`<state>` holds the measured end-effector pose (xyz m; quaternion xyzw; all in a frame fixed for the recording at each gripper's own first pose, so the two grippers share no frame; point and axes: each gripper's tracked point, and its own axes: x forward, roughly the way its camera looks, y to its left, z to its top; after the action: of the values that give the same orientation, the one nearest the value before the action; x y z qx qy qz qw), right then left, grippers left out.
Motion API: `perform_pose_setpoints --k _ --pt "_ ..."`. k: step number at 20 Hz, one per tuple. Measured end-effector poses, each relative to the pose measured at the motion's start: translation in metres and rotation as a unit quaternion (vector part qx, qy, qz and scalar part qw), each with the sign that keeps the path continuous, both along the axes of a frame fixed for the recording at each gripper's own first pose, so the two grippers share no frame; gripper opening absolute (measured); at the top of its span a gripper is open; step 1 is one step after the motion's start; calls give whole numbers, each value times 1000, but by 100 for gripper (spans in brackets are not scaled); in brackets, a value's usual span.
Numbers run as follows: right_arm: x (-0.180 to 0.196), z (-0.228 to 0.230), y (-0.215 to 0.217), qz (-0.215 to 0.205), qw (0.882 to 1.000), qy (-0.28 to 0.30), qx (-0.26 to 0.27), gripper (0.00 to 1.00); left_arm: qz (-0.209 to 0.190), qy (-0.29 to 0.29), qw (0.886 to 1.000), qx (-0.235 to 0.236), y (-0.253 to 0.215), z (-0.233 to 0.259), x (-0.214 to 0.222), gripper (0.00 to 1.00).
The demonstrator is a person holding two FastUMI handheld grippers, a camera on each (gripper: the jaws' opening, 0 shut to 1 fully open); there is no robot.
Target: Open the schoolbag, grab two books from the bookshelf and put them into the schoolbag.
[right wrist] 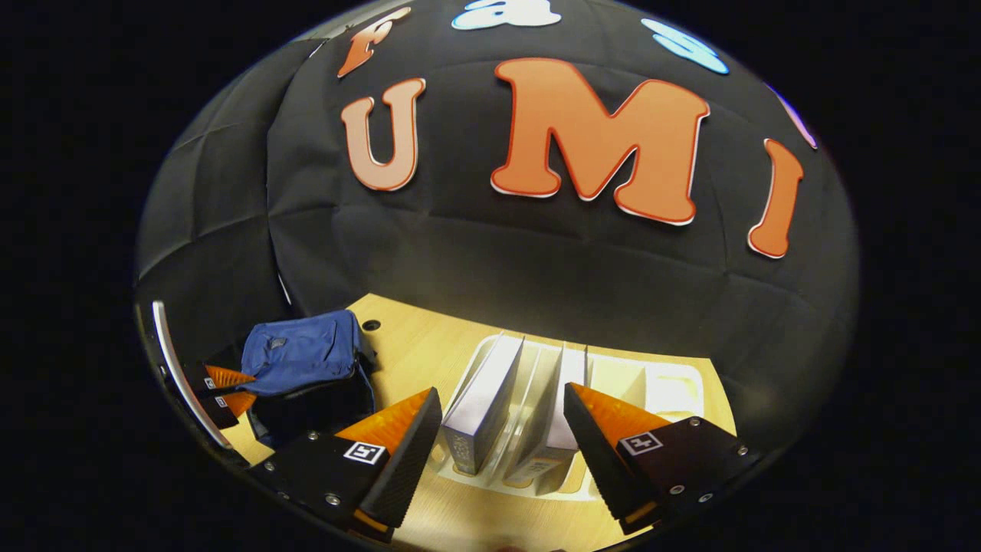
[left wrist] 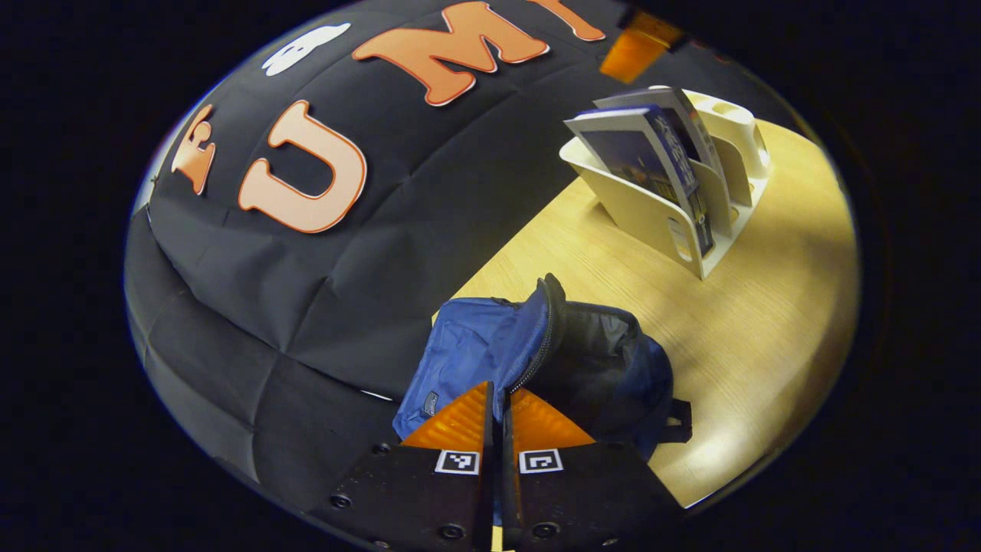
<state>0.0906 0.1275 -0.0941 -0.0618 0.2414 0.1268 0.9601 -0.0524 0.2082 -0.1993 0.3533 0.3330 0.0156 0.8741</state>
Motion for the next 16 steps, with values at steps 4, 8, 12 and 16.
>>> perform_pose_setpoints --k 4,8,12,16 --pt "21 -19 4 -13 997 69 -33 95 24 13 997 -71 14 21 8 5" --pt "36 -26 10 -16 993 105 -59 95 37 20 991 -125 23 50 20 5" --pt "45 -45 29 -16 983 180 -22 96 28 22 990 -139 23 61 24 5" --pt "54 -61 25 -38 970 241 -14 95 14 27 990 -141 19 65 27 5"
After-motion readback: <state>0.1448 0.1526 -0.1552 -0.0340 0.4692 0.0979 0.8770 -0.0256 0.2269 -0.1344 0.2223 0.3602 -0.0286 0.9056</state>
